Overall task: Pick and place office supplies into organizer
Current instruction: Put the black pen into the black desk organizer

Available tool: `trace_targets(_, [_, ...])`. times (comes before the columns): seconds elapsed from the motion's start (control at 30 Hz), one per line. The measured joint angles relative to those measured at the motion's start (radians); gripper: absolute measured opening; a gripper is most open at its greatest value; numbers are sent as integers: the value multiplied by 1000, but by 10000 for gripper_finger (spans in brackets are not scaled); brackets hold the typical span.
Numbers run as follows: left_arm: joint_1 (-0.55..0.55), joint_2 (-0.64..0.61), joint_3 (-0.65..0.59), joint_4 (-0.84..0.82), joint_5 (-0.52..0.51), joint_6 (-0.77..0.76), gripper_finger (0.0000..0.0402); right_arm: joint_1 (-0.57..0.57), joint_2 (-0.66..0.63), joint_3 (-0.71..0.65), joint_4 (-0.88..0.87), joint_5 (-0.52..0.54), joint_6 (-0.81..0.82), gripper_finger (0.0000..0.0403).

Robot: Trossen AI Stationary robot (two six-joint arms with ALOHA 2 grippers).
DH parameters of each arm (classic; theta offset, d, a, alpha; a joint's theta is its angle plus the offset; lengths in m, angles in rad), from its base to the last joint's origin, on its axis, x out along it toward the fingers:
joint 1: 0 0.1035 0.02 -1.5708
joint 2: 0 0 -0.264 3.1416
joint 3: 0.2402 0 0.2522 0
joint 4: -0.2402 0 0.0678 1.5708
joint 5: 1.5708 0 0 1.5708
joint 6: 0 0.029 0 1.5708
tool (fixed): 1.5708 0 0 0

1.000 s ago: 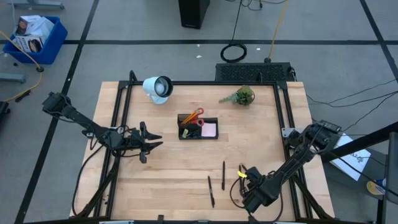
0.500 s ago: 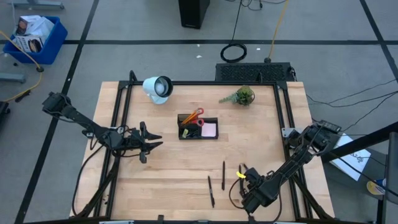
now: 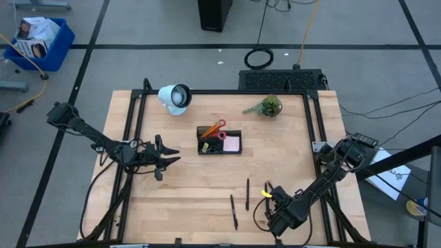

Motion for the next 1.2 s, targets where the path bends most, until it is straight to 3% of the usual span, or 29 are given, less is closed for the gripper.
trace_targets(0.17, [0,0,0,0,0,0,118,0,0,0,-1,0,0,43])
trace_targets(0.43, [0,0,0,0,0,0,118,0,0,-1,-33,-1,-1,25])
trace_targets(0.63, [0,0,0,0,0,0,118,0,-21,0,-67,2,-15,37])
trace_targets(0.93, [0,0,0,0,0,0,118,-17,-127,2,-62,220,-47,24])
trace_targets(1.2, [0,0,0,0,0,0,118,-76,-224,3,128,429,-243,37])
